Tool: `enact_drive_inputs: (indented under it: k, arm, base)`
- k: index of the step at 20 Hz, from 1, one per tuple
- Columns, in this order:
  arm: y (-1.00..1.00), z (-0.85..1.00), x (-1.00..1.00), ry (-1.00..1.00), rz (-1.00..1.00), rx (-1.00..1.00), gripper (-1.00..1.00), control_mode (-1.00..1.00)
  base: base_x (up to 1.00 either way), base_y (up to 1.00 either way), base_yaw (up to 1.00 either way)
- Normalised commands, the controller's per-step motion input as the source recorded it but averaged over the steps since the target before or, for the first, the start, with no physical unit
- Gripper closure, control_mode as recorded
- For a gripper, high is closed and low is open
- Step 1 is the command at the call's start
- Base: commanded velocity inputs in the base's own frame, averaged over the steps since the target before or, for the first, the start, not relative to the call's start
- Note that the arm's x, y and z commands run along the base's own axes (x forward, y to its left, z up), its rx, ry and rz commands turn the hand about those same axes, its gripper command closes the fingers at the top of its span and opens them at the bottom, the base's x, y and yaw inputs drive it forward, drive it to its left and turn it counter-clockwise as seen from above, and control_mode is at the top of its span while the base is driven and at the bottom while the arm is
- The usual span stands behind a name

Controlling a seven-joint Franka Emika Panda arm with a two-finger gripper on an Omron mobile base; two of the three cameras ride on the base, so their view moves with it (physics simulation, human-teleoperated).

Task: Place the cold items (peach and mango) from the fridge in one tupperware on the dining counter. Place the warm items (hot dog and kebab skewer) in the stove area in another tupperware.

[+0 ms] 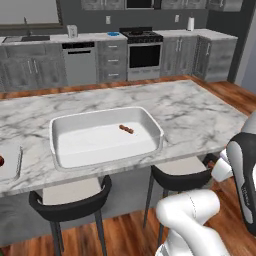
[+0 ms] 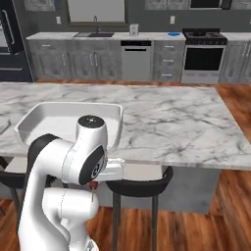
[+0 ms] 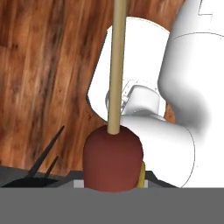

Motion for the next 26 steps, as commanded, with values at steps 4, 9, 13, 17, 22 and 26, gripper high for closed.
enact_drive_inputs:
  k: [4,9,13,17,22,26]
  arm:
    - [0.0,0.0,0.0,0.0,0.0,0.0,1.0,1.0]
    - [0.0,0.0,0.0,0.0,0.0,0.0,1.0,1.0]
    - [0.0,0.0,0.0,0.0,0.0,0.0,1.0,1.0]
    - [0.0,0.0,0.0,0.0,0.0,0.0,1.0,1.0]
    - [0.59,0.25,0.15,-0.01,-0.13,-0.06,1.0,-1.0]
    - [0.84,0.54,0.22,-0.02,-0.14,-0.14,1.0,-1.0]
  base:
    - [0.48,0.44,-0.1]
    - [0.49,0.32,-0.11]
    - [0.33,0.36,-0.11]
    - [0.2,0.41,-0.13]
    - [0.03,0.11,-0.03]
    - [0.0,0.0,0.0]
